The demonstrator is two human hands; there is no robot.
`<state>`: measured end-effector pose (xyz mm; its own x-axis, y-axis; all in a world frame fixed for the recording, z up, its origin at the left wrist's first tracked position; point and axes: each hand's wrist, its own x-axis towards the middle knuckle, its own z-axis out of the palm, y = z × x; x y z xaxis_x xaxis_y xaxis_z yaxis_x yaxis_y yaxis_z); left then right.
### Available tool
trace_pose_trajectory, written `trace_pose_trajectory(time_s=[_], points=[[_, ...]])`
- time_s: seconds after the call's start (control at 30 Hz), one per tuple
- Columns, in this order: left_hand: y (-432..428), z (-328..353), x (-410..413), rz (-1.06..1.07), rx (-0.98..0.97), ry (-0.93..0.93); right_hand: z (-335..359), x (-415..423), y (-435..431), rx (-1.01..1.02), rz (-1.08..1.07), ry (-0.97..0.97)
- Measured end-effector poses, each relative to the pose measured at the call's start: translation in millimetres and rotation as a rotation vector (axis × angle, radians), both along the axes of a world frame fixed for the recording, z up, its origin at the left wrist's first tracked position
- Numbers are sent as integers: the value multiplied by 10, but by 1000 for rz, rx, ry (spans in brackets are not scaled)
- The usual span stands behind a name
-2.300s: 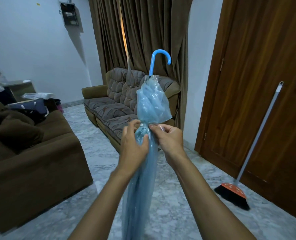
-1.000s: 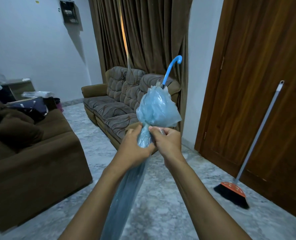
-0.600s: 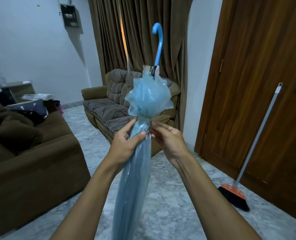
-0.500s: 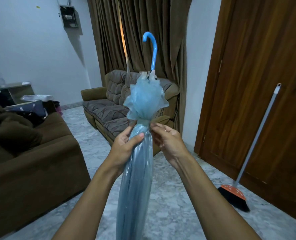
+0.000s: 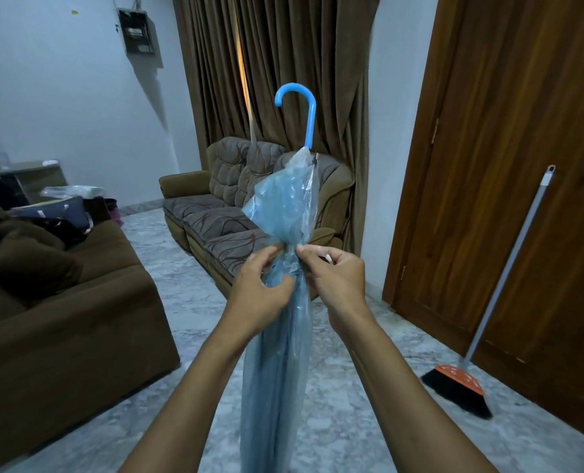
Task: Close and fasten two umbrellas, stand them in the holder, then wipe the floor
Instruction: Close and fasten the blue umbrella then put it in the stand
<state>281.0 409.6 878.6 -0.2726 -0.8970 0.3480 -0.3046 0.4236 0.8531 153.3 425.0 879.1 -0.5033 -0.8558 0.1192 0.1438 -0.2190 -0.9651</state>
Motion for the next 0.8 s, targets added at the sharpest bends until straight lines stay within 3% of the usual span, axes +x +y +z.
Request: trace_pose_trajectory(time_s=[0.23,0.57,0.8], points=[[10,8,-17,76,-53,20,21,15,43,-33,70,139],[-16,-88,58,-176,299,470,24,-34,39,-31,148,-191],[-77,-116,20,-226,344,447,-47,-18,-36,28,135,-313]])
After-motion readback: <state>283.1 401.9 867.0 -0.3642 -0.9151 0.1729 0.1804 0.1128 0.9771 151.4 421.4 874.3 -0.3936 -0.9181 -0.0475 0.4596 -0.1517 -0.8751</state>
